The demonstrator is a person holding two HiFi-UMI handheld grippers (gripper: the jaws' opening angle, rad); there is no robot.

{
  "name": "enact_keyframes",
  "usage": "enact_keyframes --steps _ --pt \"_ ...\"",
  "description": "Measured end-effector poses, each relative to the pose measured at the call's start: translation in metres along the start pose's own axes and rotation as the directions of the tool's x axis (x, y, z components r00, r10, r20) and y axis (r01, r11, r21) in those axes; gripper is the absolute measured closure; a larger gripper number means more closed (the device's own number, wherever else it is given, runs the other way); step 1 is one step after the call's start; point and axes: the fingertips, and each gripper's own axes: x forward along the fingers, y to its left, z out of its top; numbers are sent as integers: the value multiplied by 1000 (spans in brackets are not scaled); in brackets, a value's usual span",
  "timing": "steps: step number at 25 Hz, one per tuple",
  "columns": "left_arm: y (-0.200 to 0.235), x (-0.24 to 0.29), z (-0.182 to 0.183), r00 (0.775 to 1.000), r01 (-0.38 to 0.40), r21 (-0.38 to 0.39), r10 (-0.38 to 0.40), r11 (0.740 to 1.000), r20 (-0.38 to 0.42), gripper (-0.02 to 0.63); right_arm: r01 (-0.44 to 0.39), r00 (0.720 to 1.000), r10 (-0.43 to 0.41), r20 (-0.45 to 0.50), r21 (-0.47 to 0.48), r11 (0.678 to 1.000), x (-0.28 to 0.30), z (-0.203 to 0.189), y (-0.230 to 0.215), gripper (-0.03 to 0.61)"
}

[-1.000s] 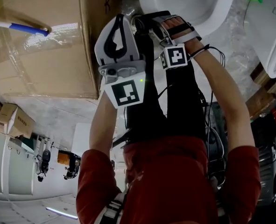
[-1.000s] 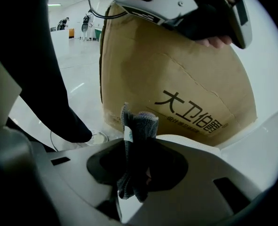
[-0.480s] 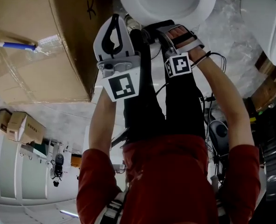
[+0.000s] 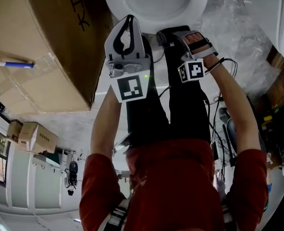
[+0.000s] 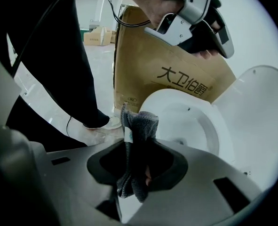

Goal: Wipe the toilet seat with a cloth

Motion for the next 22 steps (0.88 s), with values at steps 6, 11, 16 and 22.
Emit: enact_keyframes --steps 6,11,16,22 --pt "-22 12 -1 999 49 10 -48 999 -22 601 71 996 -65 -67 89 994 -9 -42 -25 485" --pt "-33 21 -1 997 69 17 -68 997 -37 600 126 986 -112 -123 118 985 -11 -76 -60 485" --pt "-36 33 3 997 74 16 -73 997 -30 601 194 970 -173 -170 109 975 -4 -108 -115 485" --pt "-38 45 8 996 83 22 -82 996 -33 601 253 954 -240 -179 51 966 13 -130 -190 485"
